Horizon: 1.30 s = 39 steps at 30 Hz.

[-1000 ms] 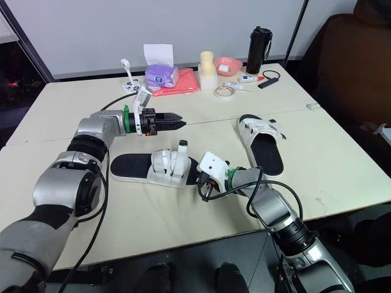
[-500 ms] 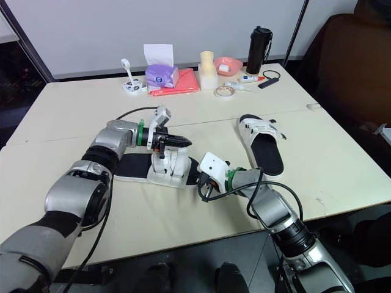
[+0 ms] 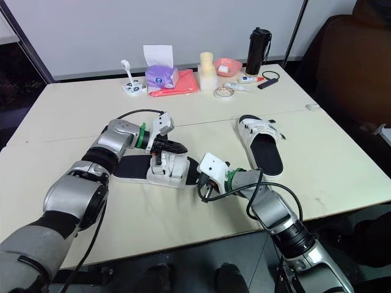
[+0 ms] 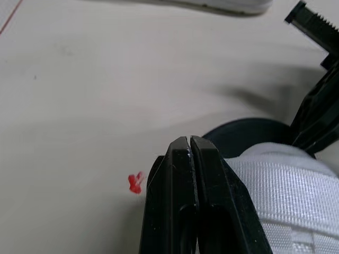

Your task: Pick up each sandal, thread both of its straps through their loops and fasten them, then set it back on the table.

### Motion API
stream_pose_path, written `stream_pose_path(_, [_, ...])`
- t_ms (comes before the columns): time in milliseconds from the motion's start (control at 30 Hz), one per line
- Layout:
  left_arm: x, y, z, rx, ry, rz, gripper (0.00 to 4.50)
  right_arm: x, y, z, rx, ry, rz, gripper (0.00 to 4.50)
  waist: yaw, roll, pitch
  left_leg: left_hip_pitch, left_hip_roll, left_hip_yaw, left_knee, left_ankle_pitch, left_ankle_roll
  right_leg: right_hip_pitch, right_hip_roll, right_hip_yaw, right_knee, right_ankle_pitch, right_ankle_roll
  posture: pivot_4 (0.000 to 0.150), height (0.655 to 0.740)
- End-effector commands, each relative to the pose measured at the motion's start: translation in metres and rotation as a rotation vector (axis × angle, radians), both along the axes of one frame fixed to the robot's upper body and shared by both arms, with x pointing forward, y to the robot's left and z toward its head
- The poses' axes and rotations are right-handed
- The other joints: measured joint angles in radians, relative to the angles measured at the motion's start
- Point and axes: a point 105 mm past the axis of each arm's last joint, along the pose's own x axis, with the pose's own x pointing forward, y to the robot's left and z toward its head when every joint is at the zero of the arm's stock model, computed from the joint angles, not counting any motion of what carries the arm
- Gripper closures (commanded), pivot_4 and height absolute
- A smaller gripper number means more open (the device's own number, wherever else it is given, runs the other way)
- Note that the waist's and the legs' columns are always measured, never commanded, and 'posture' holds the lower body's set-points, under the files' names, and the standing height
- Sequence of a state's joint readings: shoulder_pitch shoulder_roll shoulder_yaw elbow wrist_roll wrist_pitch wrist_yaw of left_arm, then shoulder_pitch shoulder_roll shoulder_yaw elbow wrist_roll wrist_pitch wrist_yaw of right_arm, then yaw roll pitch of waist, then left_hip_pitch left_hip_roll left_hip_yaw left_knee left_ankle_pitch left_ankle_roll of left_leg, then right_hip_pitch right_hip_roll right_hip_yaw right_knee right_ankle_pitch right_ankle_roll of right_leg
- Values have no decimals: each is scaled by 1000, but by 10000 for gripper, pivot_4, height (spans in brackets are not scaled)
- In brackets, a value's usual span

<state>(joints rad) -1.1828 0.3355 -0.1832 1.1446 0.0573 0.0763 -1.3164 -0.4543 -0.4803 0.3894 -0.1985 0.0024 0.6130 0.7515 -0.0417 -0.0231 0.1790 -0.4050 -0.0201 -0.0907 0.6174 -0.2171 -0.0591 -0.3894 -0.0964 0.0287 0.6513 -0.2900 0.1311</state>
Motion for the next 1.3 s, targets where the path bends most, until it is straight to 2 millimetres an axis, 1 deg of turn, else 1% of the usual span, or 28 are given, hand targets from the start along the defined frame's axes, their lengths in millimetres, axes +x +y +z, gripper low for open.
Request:
stream_pose_path(33, [0,22,-15,100,47,48,44850,-6,-5,-25,-52,97,-13,45000,-2,0,0,0,0,0,0,0,0,0,0,0,0,0,0,1500,7400])
stream_pose_path(267, [10,26,-15,110,27,145,44850,-6,-3,-26,-52,98,-4,45000,-2,0,-1,0,0,0,0,0,0,0,0,0,0,0,0,1500,7400])
stream_pose_path(333, [11,21,-4,26,19,146,44850,-6,-3,-26,-52,98,-4,45000,-2,0,-1,0,0,0,0,0,0,0,0,0,1,0,0,1500,7400])
stream_pose_path(400, [16,16,13,-97,14,178,44850,-5,-3,-26,-52,97,-5,45000,-2,-1,-1,0,0,0,0,0,0,0,0,0,1,0,0,1500,7400])
stream_pose_path(467, [21,16,26,-181,15,220,44850,-5,-3,-25,-52,97,-5,45000,-2,-1,-1,0,0,0,0,0,0,0,0,0,1,0,0,1500,7400])
stream_pose_path(567, [24,20,47,-308,24,262,44850,-6,-3,-25,-52,98,-5,45000,-2,-1,0,0,0,0,0,0,0,-1,0,0,1,0,0,1500,7400])
stream_pose_path(700, [28,33,73,-434,13,306,44850,-6,-4,-25,-51,99,-4,45000,-3,-1,0,-1,0,0,0,0,0,-1,0,0,1,0,0,1500,7400])
stream_pose_path(767, [23,38,82,-475,26,278,44850,-6,-4,-25,-49,99,-3,45000,-3,-1,0,0,0,0,0,0,0,-1,0,0,1,0,0,1500,7400])
stream_pose_path(833, [16,44,86,-484,34,251,44850,-5,-5,-23,-47,98,-3,45000,-3,-1,0,-1,0,0,0,0,0,-1,0,0,1,0,0,1500,7400])
stream_pose_path(933, [2,52,81,-438,31,206,44850,-4,-5,-20,-40,97,-5,45000,-4,0,0,-1,0,0,0,0,0,-1,0,0,1,0,0,1500,7400])
stream_pose_path(1033, [-23,60,77,-452,108,134,44850,-4,-5,-19,-41,94,2,45000,-4,0,0,-1,0,0,0,0,0,-1,0,0,1,0,0,1500,7400])
stream_pose_path(1133, [-47,67,73,-450,169,95,37028,-3,-6,-14,-31,90,8,45000,-3,0,0,-1,1,0,0,0,0,-2,0,0,1,0,0,1500,7400])
stream_pose_path(1200, [-59,72,70,-443,201,88,27557,-2,-7,-9,-25,83,9,45000,0,0,0,-1,1,0,0,0,0,-2,0,0,1,0,0,1500,7400])
stream_pose_path(1233, [-62,75,68,-436,209,94,20852,-2,-8,-6,-21,79,8,45000,1,0,0,-1,1,-1,0,0,0,-2,0,0,1,0,0,1500,7400])
stream_pose_path(1267, [-65,78,66,-428,217,103,17356,-2,-10,-3,-20,73,8,45000,3,0,0,-1,1,-1,0,0,0,-1,0,0,1,0,0,1500,7400])
stream_pose_path(1300, [-66,81,64,-419,222,116,11854,-2,-11,0,-20,67,9,45000,3,0,0,-1,1,-1,0,0,0,-1,0,0,1,0,0,1500,7400])
